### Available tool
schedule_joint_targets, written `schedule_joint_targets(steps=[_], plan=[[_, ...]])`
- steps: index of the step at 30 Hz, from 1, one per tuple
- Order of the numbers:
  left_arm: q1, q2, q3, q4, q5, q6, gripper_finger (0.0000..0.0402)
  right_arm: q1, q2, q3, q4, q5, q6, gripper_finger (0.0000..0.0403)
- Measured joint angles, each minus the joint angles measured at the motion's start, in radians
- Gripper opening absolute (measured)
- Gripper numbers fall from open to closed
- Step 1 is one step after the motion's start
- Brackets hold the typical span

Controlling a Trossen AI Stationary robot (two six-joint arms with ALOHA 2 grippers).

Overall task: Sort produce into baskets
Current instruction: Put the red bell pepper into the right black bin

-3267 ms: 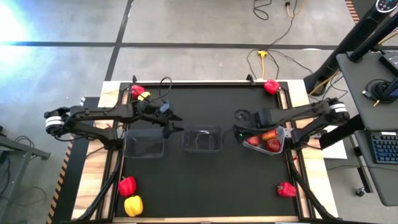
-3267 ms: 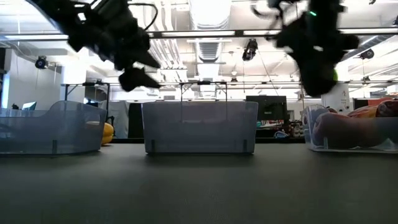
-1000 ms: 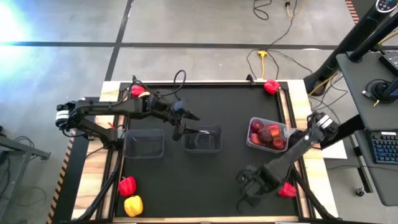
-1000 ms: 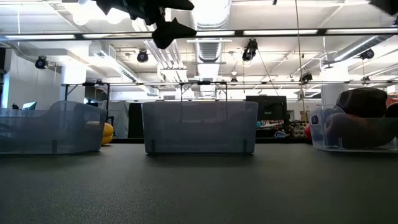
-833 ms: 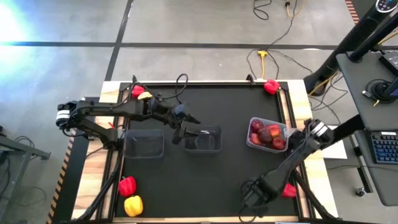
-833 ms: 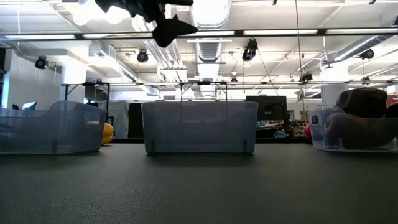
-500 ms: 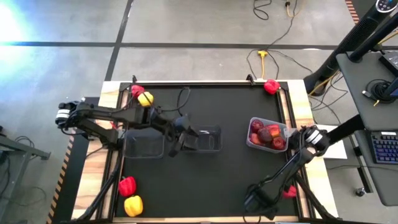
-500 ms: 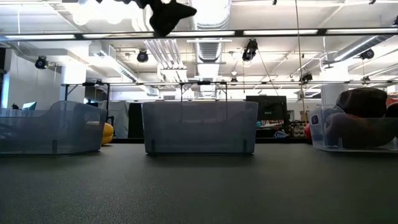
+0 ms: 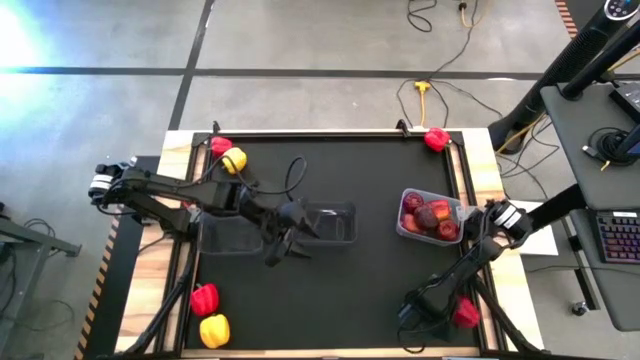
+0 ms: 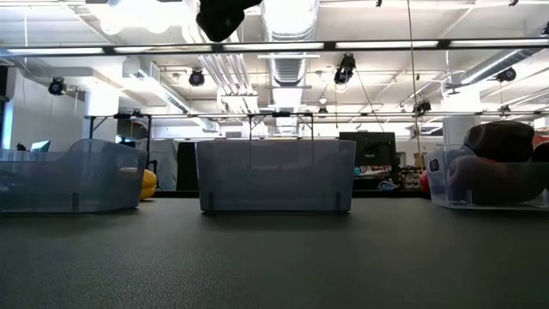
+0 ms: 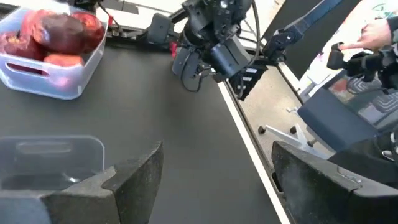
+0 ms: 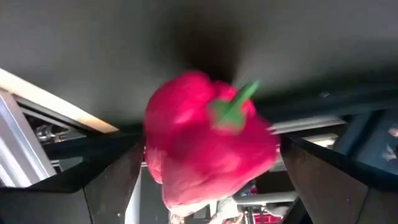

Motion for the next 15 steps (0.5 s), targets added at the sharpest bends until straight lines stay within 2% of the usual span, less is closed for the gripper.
schedule_joint_targets(steps=[7,9,15], plan=[[-0.004,0.000,0.000,-0.026,0.000,-0.025,0.0282,0.000,0.000,-0.098,0.028,-0.023,-0.007,0.0368],[-0.004,0.000,0.000,-0.027,0.000,-0.028,0.0282,0.000,0.000,-0.104,0.039,-0.053,-0.020,0.0368],[-0.001,0.000,0.000,-0.024,-0.001,-0.027,0.0282,0.002,0.000,-0.095,0.056,-0.054,-0.037,0.0365]])
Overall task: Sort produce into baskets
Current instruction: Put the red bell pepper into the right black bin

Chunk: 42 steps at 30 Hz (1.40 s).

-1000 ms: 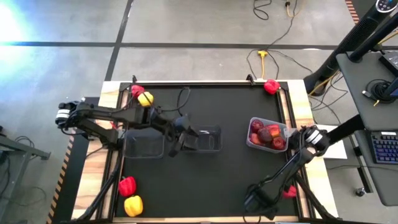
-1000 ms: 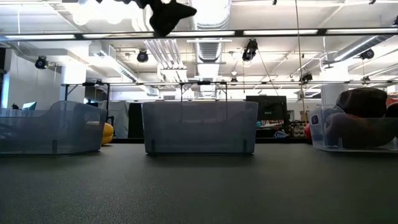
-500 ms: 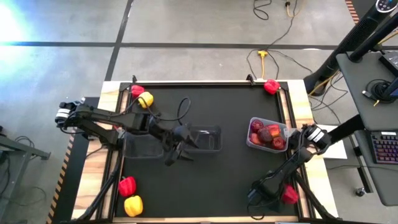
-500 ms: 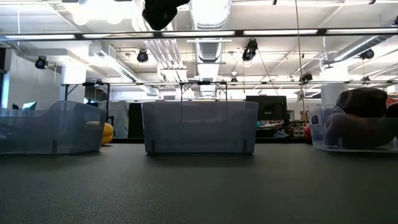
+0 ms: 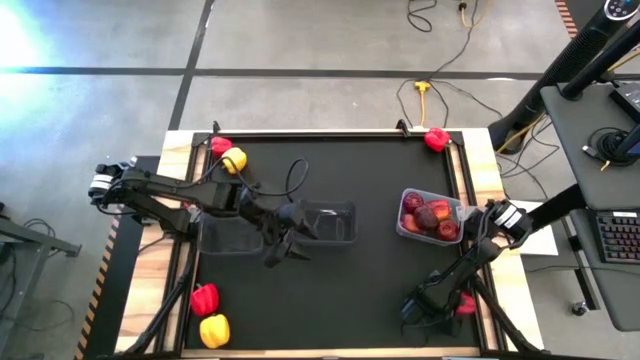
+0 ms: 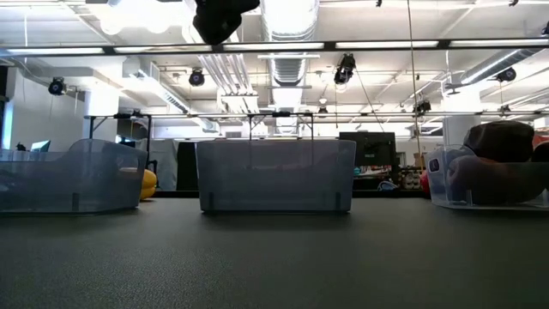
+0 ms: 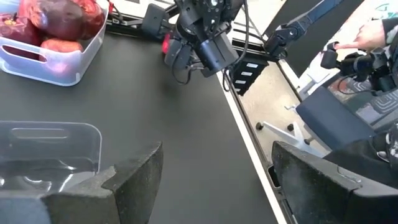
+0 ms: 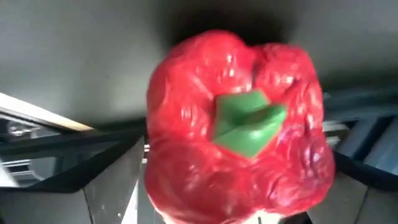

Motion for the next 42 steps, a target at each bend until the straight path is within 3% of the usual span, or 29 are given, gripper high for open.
schedule_joint_targets(steps=[10,13,19,23,26,30,36,42], plan=[[0.005,0.000,0.000,0.000,-0.002,0.012,0.0282,-0.010,0.000,0.071,0.031,0.042,0.074,0.0277],[0.005,0.000,0.000,0.012,-0.002,0.022,0.0282,-0.024,0.000,0.133,0.031,0.083,0.106,0.0267],[0.005,0.000,0.000,0.046,-0.003,0.044,0.0282,-0.075,0.000,0.317,0.035,0.355,0.178,0.0273],[0.005,0.000,0.000,0.061,-0.003,0.045,0.0282,-0.099,0.000,0.464,0.047,0.633,0.188,0.0276],[0.005,0.000,0.000,0.068,-0.003,0.045,0.0282,-0.099,0.000,0.517,0.130,0.822,0.000,0.0272],[-0.004,0.000,0.000,0.065,-0.002,0.045,0.0282,-0.097,0.012,0.513,0.218,0.909,-0.314,0.0276],[-0.076,0.000,0.000,-0.034,-0.001,0.039,0.0282,-0.121,0.069,0.494,0.343,1.149,-0.222,0.0282],[-0.225,0.000,0.000,-0.139,-0.162,-0.047,0.0282,-0.135,0.154,0.491,0.531,1.176,-0.304,0.0277]])
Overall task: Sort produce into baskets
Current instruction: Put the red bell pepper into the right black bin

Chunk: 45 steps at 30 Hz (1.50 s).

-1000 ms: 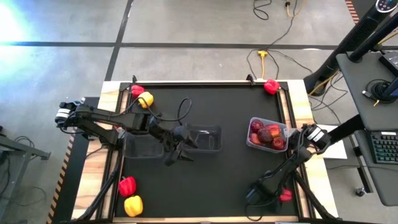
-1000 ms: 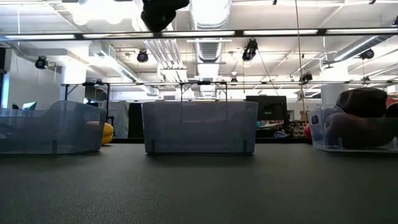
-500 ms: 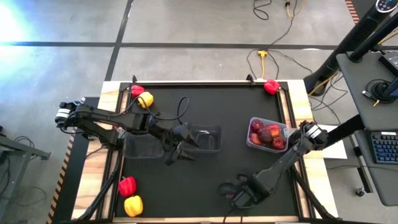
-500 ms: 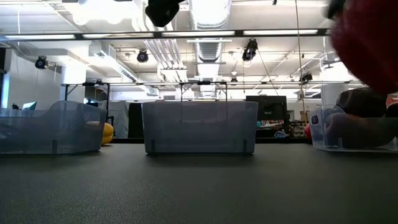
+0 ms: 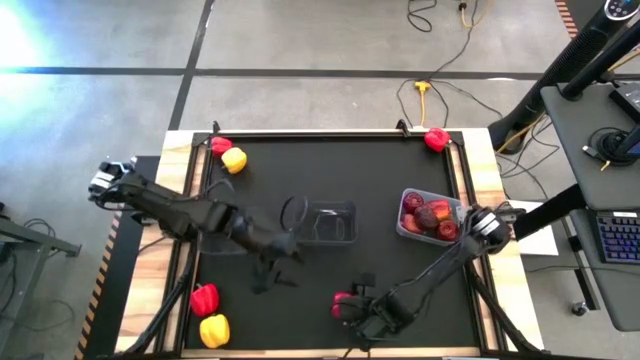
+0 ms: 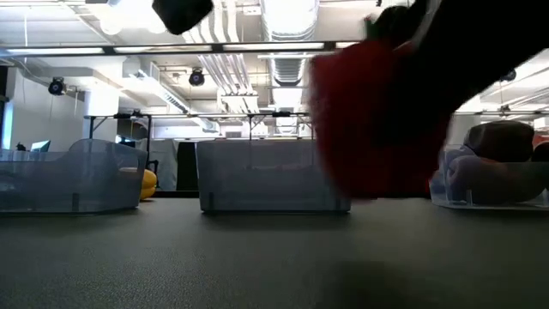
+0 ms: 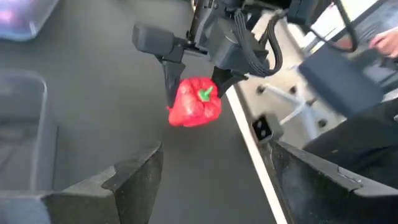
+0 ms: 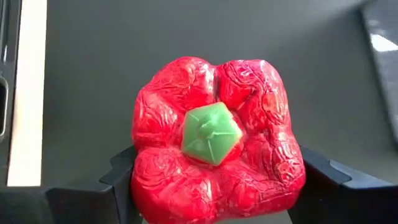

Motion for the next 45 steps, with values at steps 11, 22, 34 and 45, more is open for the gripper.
schedule_joint_targets(steps=[11,22,34,45], plan=[[-0.260,0.013,-0.019,-0.208,-0.120,-0.372,0.0282,-0.025,0.118,0.006,0.260,0.006,0.134,0.0290],[-0.345,0.164,-0.028,-0.106,-0.366,-0.411,0.0313,-0.027,0.122,0.008,0.254,0.006,0.276,0.0330],[-0.279,0.305,-0.028,0.222,-0.406,-0.070,0.0373,0.016,0.062,0.062,0.012,-0.131,0.344,0.0366],[-0.227,0.444,0.001,0.409,-0.384,0.097,0.0381,0.106,0.055,0.141,-0.116,-0.153,0.520,0.0366]])
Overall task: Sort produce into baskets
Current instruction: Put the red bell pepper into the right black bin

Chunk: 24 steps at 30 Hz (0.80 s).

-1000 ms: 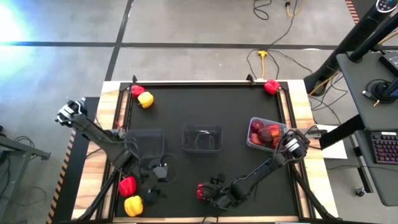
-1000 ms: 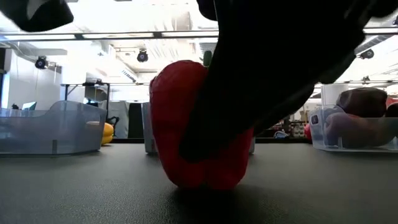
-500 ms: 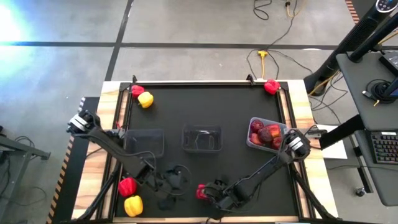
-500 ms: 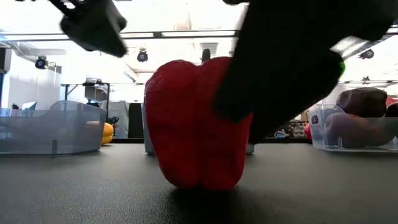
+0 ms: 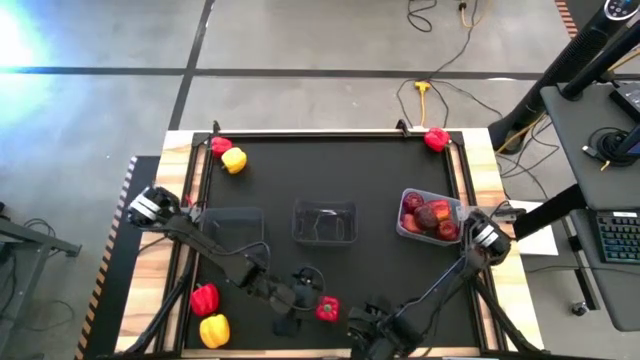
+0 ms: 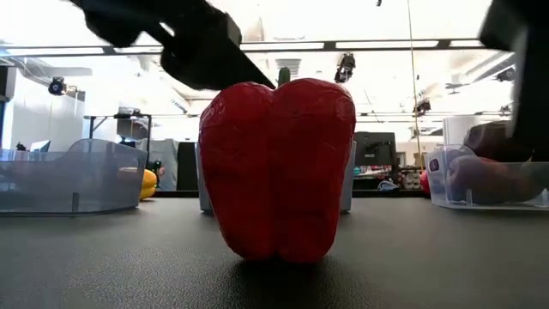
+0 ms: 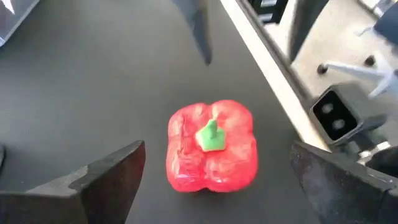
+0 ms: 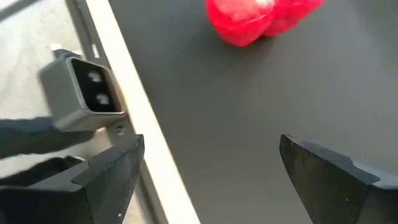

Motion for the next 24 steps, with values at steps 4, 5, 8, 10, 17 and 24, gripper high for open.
schedule_joint_targets(steps=[4,5,8,10,17,24], plan=[[0.004,0.047,0.035,0.051,0.000,0.039,0.0381,0.020,0.000,0.002,0.001,0.001,0.056,0.0366],[0.006,0.058,0.048,0.054,0.000,0.040,0.0381,0.023,0.000,0.002,0.002,0.001,0.063,0.0366],[0.009,0.094,0.075,0.049,-0.001,0.039,0.0380,0.028,0.000,0.001,0.003,0.001,0.064,0.0366],[0.010,0.115,0.090,0.051,0.005,0.039,0.0379,0.029,0.000,0.001,0.002,0.001,0.064,0.0366],[0.017,0.164,0.116,0.052,0.005,0.019,0.0378,0.029,0.000,0.000,0.002,0.005,0.045,0.0366],[0.032,0.217,0.110,0.041,-0.029,0.019,0.0378,0.029,0.000,-0.002,0.002,0.005,0.009,0.0366]])
